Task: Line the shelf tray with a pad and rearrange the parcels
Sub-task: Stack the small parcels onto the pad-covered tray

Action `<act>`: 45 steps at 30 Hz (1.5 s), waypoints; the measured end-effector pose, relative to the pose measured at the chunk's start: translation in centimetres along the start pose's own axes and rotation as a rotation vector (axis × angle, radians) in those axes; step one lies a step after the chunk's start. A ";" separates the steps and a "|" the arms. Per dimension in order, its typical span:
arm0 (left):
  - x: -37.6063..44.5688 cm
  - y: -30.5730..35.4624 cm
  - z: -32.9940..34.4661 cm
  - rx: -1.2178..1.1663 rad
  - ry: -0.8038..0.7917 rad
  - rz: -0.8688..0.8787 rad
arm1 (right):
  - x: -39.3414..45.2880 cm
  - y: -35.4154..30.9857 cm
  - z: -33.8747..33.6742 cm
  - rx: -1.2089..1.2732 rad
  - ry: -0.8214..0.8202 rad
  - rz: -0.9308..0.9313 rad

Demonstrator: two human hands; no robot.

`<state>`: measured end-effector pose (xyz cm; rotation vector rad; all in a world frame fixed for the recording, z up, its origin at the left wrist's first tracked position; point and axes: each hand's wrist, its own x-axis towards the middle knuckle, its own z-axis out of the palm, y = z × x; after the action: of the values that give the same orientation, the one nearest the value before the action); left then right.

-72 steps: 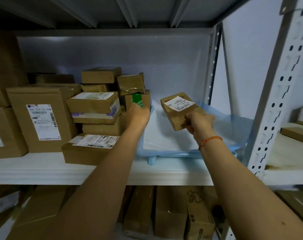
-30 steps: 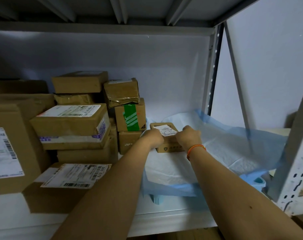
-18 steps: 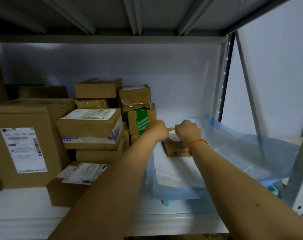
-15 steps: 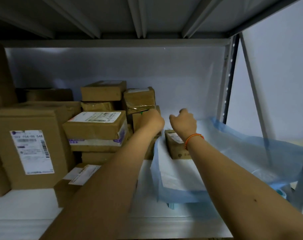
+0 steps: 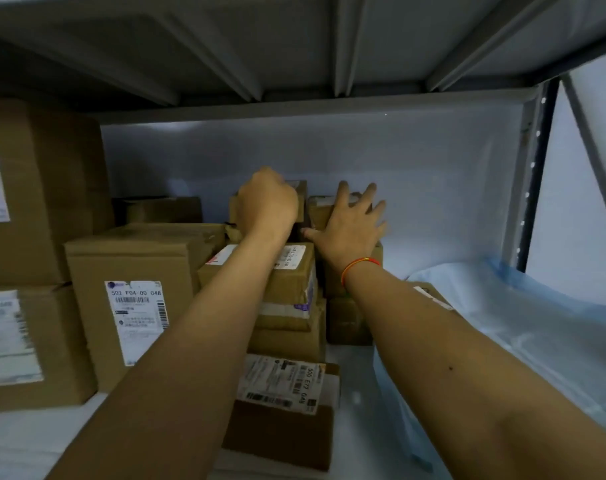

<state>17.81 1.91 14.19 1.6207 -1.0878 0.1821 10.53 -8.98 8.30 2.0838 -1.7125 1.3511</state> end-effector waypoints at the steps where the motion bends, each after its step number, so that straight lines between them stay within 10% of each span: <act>1: 0.2 -0.1 -0.1 -0.005 -0.002 -0.006 | 0.2 -0.1 0.3 -0.015 0.008 0.012; 29: -5.3 6.0 8.0 -0.365 -0.311 -0.091 | -0.8 11.4 -8.8 0.472 0.295 0.173; 45: -10.0 8.3 12.7 -0.736 -0.433 -0.186 | -3.5 19.7 -15.2 1.277 -0.252 0.648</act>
<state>1.00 -2.85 9.05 1.0898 -1.1317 -0.6529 -14.07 -4.31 6.60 2.2554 -1.9365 3.1267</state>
